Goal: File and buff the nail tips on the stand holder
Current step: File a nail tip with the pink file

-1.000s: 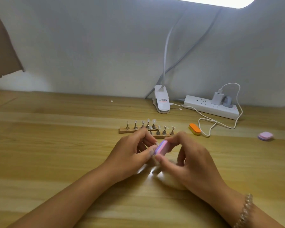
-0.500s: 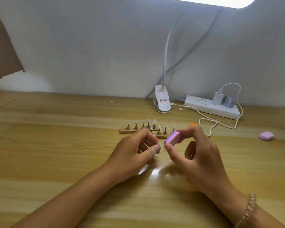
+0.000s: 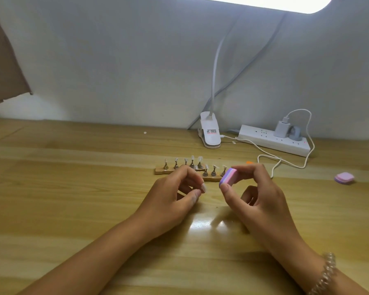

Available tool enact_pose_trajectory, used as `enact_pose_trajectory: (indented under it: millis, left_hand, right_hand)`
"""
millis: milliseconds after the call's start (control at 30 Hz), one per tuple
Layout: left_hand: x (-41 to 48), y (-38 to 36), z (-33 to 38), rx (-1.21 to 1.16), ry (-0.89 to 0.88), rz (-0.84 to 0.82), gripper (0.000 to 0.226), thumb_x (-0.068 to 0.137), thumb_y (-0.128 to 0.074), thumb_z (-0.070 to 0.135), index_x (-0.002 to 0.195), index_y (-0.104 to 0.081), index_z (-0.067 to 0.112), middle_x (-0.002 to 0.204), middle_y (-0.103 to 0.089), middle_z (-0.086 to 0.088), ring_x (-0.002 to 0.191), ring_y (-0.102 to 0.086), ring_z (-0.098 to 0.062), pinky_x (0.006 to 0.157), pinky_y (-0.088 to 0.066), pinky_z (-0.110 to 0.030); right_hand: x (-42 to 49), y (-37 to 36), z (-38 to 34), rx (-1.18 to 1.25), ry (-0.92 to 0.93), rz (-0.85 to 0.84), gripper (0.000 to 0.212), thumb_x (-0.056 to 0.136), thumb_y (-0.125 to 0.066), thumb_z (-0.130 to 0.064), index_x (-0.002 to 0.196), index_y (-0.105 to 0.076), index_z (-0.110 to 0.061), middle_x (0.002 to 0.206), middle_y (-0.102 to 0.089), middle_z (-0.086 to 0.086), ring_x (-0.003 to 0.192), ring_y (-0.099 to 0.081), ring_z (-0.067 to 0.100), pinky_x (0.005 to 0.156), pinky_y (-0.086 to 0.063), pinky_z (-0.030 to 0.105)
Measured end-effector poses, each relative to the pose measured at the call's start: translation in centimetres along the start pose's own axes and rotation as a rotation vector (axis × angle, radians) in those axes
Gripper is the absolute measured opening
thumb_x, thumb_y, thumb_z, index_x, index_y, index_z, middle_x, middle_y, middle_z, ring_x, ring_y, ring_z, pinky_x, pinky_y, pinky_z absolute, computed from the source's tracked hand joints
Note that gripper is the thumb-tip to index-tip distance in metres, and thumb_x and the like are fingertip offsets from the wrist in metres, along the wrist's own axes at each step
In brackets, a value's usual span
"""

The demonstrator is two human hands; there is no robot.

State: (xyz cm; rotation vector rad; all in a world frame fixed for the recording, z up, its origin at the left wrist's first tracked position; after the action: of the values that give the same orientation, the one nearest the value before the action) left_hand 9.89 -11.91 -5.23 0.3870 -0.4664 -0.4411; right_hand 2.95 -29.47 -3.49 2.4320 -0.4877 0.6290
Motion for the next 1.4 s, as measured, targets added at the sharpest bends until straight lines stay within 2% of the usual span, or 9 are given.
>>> enact_pose_trajectory:
  millis: [100, 233, 367, 467, 633, 733, 967, 1167, 1400]
  left_hand:
    - [0.0, 0.0, -0.1, 0.006, 0.005, 0.008, 0.024, 0.091, -0.066, 0.002, 0.100, -0.064, 0.024, 0.092, -0.071, 0.016, 0.082, -0.066, 0.000, 0.069, -0.048, -0.013]
    - [0.0, 0.0, 0.1, 0.030, -0.020, -0.014, 0.017, 0.092, -0.066, 0.004, 0.100, -0.071, 0.018, 0.094, -0.074, 0.010, 0.088, -0.070, -0.004, 0.075, -0.054, -0.021]
    - [0.0, 0.0, 0.2, 0.015, 0.002, 0.002, 0.013, 0.093, -0.066, 0.007, 0.091, -0.069, 0.020, 0.082, -0.072, 0.009, 0.076, -0.070, -0.008, 0.071, -0.055, -0.029]
    - [0.0, -0.1, 0.1, 0.040, -0.017, -0.010, 0.011, 0.094, -0.066, 0.009, 0.092, -0.068, 0.020, 0.083, -0.073, 0.006, 0.077, -0.068, -0.010, 0.071, -0.054, -0.033]
    - [0.0, -0.1, 0.1, 0.050, -0.039, -0.025, 0.010, 0.093, -0.066, 0.016, 0.090, -0.070, 0.025, 0.081, -0.070, 0.011, 0.076, -0.067, -0.007, 0.068, -0.049, -0.025]
    - [0.1, 0.0, -0.1, 0.036, -0.032, -0.049, 0.011, 0.093, -0.068, 0.013, 0.096, -0.074, 0.021, 0.088, -0.074, 0.007, 0.082, -0.070, -0.011, 0.071, -0.054, -0.030]
    - [0.0, -0.1, -0.5, -0.211, 0.127, -0.023, 0.013, 0.090, -0.071, 0.008, 0.097, -0.067, 0.018, 0.091, -0.078, 0.001, 0.082, -0.075, -0.015, 0.075, -0.058, -0.024]
    - [0.2, 0.0, -0.4, -0.161, 0.098, -0.017, 0.019, 0.089, -0.071, 0.003, 0.104, -0.074, 0.015, 0.090, -0.078, -0.003, 0.087, -0.074, -0.020, 0.080, -0.060, -0.036]
    - [0.1, 0.1, -0.5, -0.188, 0.101, -0.017, 0.017, 0.087, -0.072, 0.001, 0.097, -0.078, 0.014, 0.088, -0.078, -0.004, 0.086, -0.074, -0.024, 0.080, -0.059, -0.037]
  right_hand:
    - [-0.1, -0.3, 0.0, -0.062, 0.039, -0.061, 0.028, 0.081, -0.073, -0.035, 0.105, -0.060, -0.029, 0.096, -0.065, -0.017, 0.051, -0.055, 0.016, 0.053, -0.044, 0.028]
    - [-0.9, -1.3, -1.2, -0.335, 0.245, -0.202, 0.037, 0.078, -0.064, -0.052, 0.108, -0.060, -0.031, 0.097, -0.061, -0.021, 0.060, -0.047, -0.013, 0.052, -0.042, 0.021]
    - [-0.2, -0.5, -0.6, -0.281, 0.132, -0.069, 0.038, 0.076, -0.066, -0.054, 0.105, -0.060, -0.029, 0.093, -0.063, -0.019, 0.055, -0.051, 0.002, 0.056, -0.048, 0.032]
    - [-0.7, -1.1, -1.0, -0.327, 0.224, -0.159, 0.039, 0.077, -0.064, -0.056, 0.105, -0.059, -0.029, 0.092, -0.060, -0.019, 0.057, -0.045, -0.008, 0.053, -0.046, 0.028]
    - [-0.3, -0.7, -0.5, -0.297, 0.152, -0.087, 0.040, 0.076, -0.068, -0.055, 0.104, -0.060, -0.027, 0.090, -0.060, -0.018, 0.057, -0.045, -0.004, 0.055, -0.048, 0.031]
    - [-0.7, -1.3, -0.9, -0.324, 0.230, -0.188, 0.041, 0.076, -0.064, -0.058, 0.103, -0.059, -0.026, 0.089, -0.057, -0.019, 0.057, -0.044, -0.006, 0.051, -0.046, 0.027]
    - [0.0, 0.1, -0.2, -0.077, 0.088, 0.025, 0.032, 0.077, -0.073, -0.040, 0.104, -0.060, -0.028, 0.093, -0.063, -0.016, 0.051, -0.053, 0.019, 0.051, -0.043, 0.026]
    - [-0.5, -1.0, -0.6, -0.188, 0.144, -0.158, 0.039, 0.075, -0.068, -0.056, 0.103, -0.055, -0.031, 0.091, -0.061, -0.020, 0.053, -0.052, 0.013, 0.051, -0.044, 0.030]
    - [-0.6, -1.1, -0.6, -0.243, 0.178, -0.206, 0.037, 0.074, -0.064, -0.061, 0.095, -0.056, -0.032, 0.084, -0.061, -0.021, 0.056, -0.052, 0.006, 0.051, -0.040, 0.023]
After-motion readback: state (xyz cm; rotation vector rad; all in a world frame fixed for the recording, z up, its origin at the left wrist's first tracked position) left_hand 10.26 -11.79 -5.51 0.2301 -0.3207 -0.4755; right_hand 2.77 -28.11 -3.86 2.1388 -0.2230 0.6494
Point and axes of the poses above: each hand's wrist, its own x-axis towards the middle knuckle, its own y-axis out of the back of the hand, z = x × y, the point moved 3 cm from there along x, towards the middle knuckle
